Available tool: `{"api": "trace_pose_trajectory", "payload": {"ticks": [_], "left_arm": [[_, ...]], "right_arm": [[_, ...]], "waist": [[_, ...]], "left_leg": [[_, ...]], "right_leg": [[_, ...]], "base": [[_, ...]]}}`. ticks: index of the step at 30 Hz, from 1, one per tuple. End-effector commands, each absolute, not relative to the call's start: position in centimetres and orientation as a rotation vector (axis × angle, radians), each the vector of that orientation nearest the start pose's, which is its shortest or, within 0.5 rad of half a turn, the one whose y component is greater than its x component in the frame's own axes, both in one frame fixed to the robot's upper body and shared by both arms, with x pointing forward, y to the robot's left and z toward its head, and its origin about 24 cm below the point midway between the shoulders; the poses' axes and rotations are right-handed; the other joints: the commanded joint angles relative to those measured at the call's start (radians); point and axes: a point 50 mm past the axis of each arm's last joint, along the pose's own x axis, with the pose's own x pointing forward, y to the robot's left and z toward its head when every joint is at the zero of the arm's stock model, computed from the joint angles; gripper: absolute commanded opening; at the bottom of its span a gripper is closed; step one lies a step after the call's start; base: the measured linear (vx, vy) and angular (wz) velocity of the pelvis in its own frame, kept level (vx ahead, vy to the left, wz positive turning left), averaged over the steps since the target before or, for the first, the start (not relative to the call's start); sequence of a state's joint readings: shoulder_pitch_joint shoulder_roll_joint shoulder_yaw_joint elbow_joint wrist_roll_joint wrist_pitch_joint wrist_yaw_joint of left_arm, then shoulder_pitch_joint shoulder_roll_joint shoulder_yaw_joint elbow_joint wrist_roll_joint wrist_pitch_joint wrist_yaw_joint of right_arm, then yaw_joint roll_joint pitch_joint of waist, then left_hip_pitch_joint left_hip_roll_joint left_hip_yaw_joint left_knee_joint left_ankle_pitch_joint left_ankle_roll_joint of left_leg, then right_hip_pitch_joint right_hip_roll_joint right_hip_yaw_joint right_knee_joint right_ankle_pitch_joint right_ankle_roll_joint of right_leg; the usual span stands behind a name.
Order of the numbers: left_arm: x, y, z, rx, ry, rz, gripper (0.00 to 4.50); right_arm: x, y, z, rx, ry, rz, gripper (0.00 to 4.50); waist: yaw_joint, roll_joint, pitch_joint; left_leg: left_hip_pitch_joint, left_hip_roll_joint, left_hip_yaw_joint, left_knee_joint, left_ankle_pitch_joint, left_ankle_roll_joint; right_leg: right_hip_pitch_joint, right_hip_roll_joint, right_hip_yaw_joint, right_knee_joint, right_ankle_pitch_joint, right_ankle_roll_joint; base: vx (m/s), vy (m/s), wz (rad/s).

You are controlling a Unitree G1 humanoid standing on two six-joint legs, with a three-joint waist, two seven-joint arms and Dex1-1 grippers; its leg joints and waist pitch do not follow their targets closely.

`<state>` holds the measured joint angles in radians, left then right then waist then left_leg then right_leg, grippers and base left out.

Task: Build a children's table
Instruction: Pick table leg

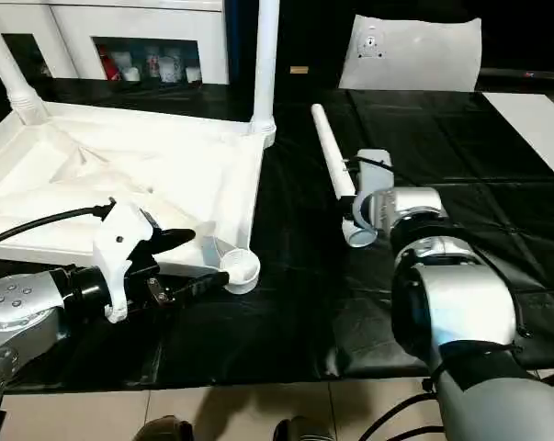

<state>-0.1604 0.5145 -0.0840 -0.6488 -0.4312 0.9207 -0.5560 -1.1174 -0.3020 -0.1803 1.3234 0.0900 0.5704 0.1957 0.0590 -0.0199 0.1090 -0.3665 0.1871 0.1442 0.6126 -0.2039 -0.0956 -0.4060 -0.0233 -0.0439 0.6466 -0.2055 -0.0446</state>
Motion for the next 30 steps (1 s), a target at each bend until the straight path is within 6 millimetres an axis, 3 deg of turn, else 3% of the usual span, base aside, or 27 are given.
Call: {"api": "trace_pose_trajectory", "payload": {"ticks": [1, 3, 4, 5, 6, 7, 8, 9, 10, 11, 14, 19, 20, 22, 23, 24, 25, 27, 28, 30], "left_arm": [[23.0, 13.6, 13.3, 0.164, 0.257, -0.847, 4.5], [23.3, 13.7, 13.3, 0.16, 0.248, -0.825, 4.5], [23.5, 13.8, 13.1, 0.159, 0.242, -0.8, 4.5], [23.5, 13.8, 13.1, 0.159, 0.242, -0.8, 4.5], [23.8, 13.9, 12.9, 0.158, 0.238, -0.774, 4.5], [24.8, 14.0, 12.8, 0.163, 0.215, -0.713, 4.5], [25.2, 14.0, 12.8, 0.164, 0.206, -0.696, 4.5], [25.7, 14.0, 12.9, 0.151, 0.191, -0.664, 4.5], [25.9, 14.0, 13.0, 0.144, 0.184, -0.649, 4.5], [26.7, 14.0, 13.3, 0.114, 0.159, -0.616, 4.5], [27.2, 13.8, 13.6, 0.066, 0.152, -0.612, 4.5], [28.9, 13.0, 15.0, -0.087, 0.079, -0.606, 4.5], [29.1, 12.9, 15.2, -0.104, 0.069, -0.609, 4.5], [29.2, 12.7, 15.4, -0.121, 0.058, -0.612, 4.5], [29.8, 12.1, 16.4, -0.206, 0.023, -0.637, 4.5], [29.9, 11.9, 16.8, -0.237, 0.01, -0.65, 4.5], [30.2, 11.3, 17.8, -0.307, -0.015, -0.685, 4.5], [30.3, 11.1, 18.0, -0.327, -0.018, -0.697, 4.5], [30.7, 10.8, 18.7, -0.387, -0.023, -0.729, 4.5], [31.0, 10.6, 19.3, -0.447, -0.035, -0.747, 4.5]], "right_arm": [[39.1, -19.7, 8.4, 0.139, 0.707, 0.037, 1.88], [39.4, -19.6, 8.7, 0.148, 0.672, 0.045, 1.88], [39.6, -19.5, 9.0, 0.18, 0.637, 0.047, 1.88], [39.6, -19.5, 9.0, 0.18, 0.637, 0.047, 1.88], [39.7, -19.6, 9.3, 0.202, 0.611, 0.047, 1.88], [40.5, -19.2, 10.9, 0.292, 0.44, 0.106, 1.88], [40.7, -19.2, 11.4, 0.303, 0.391, 0.124, 1.88], [40.8, -19.1, 12.0, 0.332, 0.326, 0.144, 1.88], [40.9, -19.1, 12.2, 0.343, 0.302, 0.15, 1.88], [40.8, -19.0, 12.8, 0.399, 0.229, 0.181, 1.88], [40.6, -18.9, 13.5, 0.438, 0.153, 0.218, 1.88], [37.7, -17.8, 15.3, 0.535, -0.134, 0.39, 1.88], [37.1, -17.6, 15.4, 0.542, -0.161, 0.425, 1.88], [36.5, -17.2, 15.4, 0.567, -0.172, 0.464, 1.88], [34.6, -16.0, 15.4, 0.651, -0.177, 0.615, 1.88], [34.0, -15.6, 15.3, 0.662, -0.174, 0.663, 1.88], [32.5, -14.7, 15.0, 0.68, -0.161, 0.773, 1.88], [32.0, -14.4, 14.9, 0.692, -0.155, 0.808, 1.88], [30.7, -13.7, 15.0, 0.738, -0.146, 0.891, 1.87], [29.8, -13.2, 15.0, 0.759, -0.133, 0.959, 1.87]], "waist": [[0.002, 0.026, -0.082], [0.003, 0.022, -0.082], [0.003, 0.036, -0.091], [0.004, 0.032, -0.091], [0.005, 0.034, -0.093], [0.008, 0.046, -0.098], [0.008, 0.046, -0.098], [0.011, 0.053, -0.108], [0.011, 0.049, -0.107], [0.011, 0.052, -0.107], [0.015, 0.051, -0.112], [0.032, 0.051, -0.116], [0.035, 0.045, -0.118], [0.036, 0.045, -0.115], [0.035, 0.031, -0.112], [0.041, 0.038, -0.112], [0.044, 0.027, -0.112], [0.044, 0.028, -0.11], [0.044, 0.024, -0.105], [0.048, 0.025, -0.106]], "left_leg": [[-0.001, 0.026, 0.006, -0.056, -0.112, -0.008], [-0.003, 0.026, 0.006, -0.055, -0.108, -0.005], [-0.005, 0.025, 0.005, -0.051, -0.106, 0.001], [-0.007, 0.025, 0.005, -0.05, -0.098, 0.006], [-0.008, 0.023, 0.005, -0.049, -0.09, 0.01], [-0.008, 0.024, 0.008, -0.044, -0.087, 0.025], [-0.008, 0.024, 0.008, -0.044, -0.087, 0.025], [-0.008, 0.025, 0.005, -0.04, -0.057, 0.037], [-0.008, 0.025, 0.007, -0.041, -0.051, 0.045], [-0.011, 0.023, 0.006, -0.04, -0.037, 0.055], [-0.012, 0.022, 0.007, -0.039, -0.026, 0.072], [-0.006, 0.026, 0.007, -0.041, -0.023, 0.071], [-0.005, 0.026, 0.006, -0.044, -0.017, 0.073], [-0.007, 0.024, 0.006, -0.047, -0.025, 0.073], [-0.006, 0.021, 0.009, -0.049, -0.03, 0.072], [-0.002, 0.022, 0.009, -0.047, -0.036, 0.071], [-0.004, 0.026, 0.007, -0.051, -0.043, 0.072], [-0.009, 0.024, 0.004, -0.054, -0.044, 0.065], [-0.007, 0.019, 0.009, -0.052, -0.063, 0.052], [-0.003, 0.019, 0.01, -0.051, -0.065, 0.051]], "right_leg": [[0.061, -0.089, 0.049, -0.069, -0.071, -0.238], [0.064, -0.088, 0.048, -0.067, -0.063, -0.24], [0.068, -0.089, 0.047, -0.065, -0.05, -0.244], [0.068, -0.089, 0.047, -0.065, -0.046, -0.246], [0.069, -0.089, 0.046, -0.065, -0.043, -0.247], [0.069, -0.091, 0.047, -0.069, -0.036, -0.245], [0.069, -0.091, 0.047, -0.069, -0.036, -0.245], [0.074, -0.09, 0.045, -0.059, -0.001, -0.252], [0.072, -0.09, 0.045, -0.063, 0.015, -0.254], [0.074, -0.087, 0.044, -0.06, 0.04, -0.26], [0.074, -0.087, 0.042, -0.064, 0.017, -0.253], [0.069, -0.086, 0.044, -0.069, -0.011, -0.207], [0.071, -0.086, 0.045, -0.07, -0.009, -0.2], [0.071, -0.086, 0.045, -0.076, -0.031, -0.193], [0.073, -0.084, 0.045, -0.08, -0.059, -0.185], [0.071, -0.086, 0.048, -0.081, -0.069, -0.176], [0.072, -0.088, 0.046, -0.084, -0.093, -0.163], [0.072, -0.09, 0.042, -0.086, -0.133, -0.155], [0.068, -0.092, 0.045, -0.1, -0.235, -0.121], [0.064, -0.092, 0.048, -0.104, -0.268, -0.104]], "base": [[0.0, 0.0, 0.0], [0.0, 0.0, 0.0], [0.0, 0.0, 0.0], [0.0, 0.0, 0.0], [0.0, 0.0, 0.0], [0.0, 0.0, 0.0], [0.0, 0.0, 0.0], [0.0, 0.0, 0.0], [0.0, 0.0, 0.0], [0.0, 0.0, 0.0], [0.0, 0.0, 0.0], [0.0, 0.0, 0.0], [0.0, 0.0, 0.0], [0.0, 0.0, 0.0], [0.0, 0.0, 0.0], [0.0, 0.0, 0.0], [0.0, 0.0, 0.0], [0.0, 0.0, 0.0], [0.0, 0.0, 0.0], [0.0, 0.0, 0.0]]}}
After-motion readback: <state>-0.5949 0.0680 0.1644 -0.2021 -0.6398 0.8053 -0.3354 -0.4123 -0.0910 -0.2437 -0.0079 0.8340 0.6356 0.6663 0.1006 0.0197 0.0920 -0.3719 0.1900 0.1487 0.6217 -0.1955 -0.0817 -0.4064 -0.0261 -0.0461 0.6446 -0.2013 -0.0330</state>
